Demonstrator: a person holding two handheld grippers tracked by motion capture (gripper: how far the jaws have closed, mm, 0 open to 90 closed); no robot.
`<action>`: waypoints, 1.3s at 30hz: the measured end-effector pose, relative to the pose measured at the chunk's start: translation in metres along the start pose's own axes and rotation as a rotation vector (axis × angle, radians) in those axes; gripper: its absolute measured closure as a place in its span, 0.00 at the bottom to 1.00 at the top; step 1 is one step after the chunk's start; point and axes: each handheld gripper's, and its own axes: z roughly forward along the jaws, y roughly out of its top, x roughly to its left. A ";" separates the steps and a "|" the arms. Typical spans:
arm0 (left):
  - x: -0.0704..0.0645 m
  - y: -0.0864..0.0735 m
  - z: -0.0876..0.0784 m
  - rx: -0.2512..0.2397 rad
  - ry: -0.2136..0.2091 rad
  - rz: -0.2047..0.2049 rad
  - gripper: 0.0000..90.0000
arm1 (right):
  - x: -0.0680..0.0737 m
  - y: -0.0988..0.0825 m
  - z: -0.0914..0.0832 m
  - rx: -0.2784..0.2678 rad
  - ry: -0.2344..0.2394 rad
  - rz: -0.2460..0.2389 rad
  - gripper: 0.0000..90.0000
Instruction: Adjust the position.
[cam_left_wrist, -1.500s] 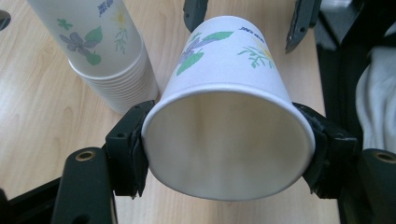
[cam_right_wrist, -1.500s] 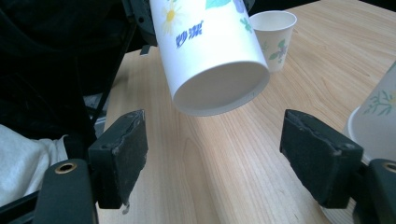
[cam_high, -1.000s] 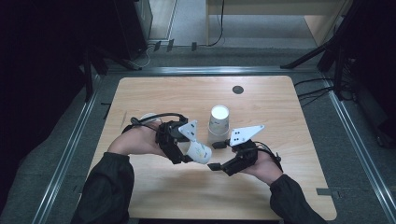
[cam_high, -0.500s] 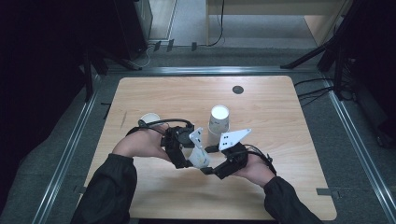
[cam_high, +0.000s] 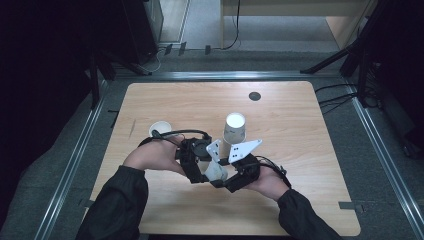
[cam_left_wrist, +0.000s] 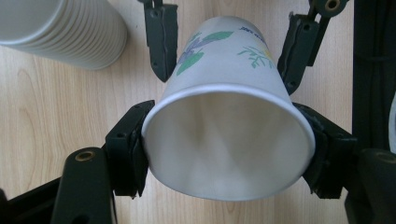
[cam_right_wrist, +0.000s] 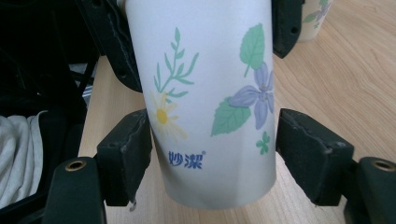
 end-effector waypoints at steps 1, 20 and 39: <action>0.000 0.000 0.000 -0.002 0.004 0.000 0.32 | 0.000 0.000 0.000 0.002 -0.002 -0.002 0.31; 0.003 -0.005 -0.009 -0.122 0.012 -0.010 0.14 | 0.003 0.003 -0.008 -0.010 -0.034 -0.046 0.37; 0.010 -0.056 -0.020 -0.440 -0.041 -0.191 0.12 | -0.002 0.006 -0.034 -0.127 -0.048 -0.016 0.37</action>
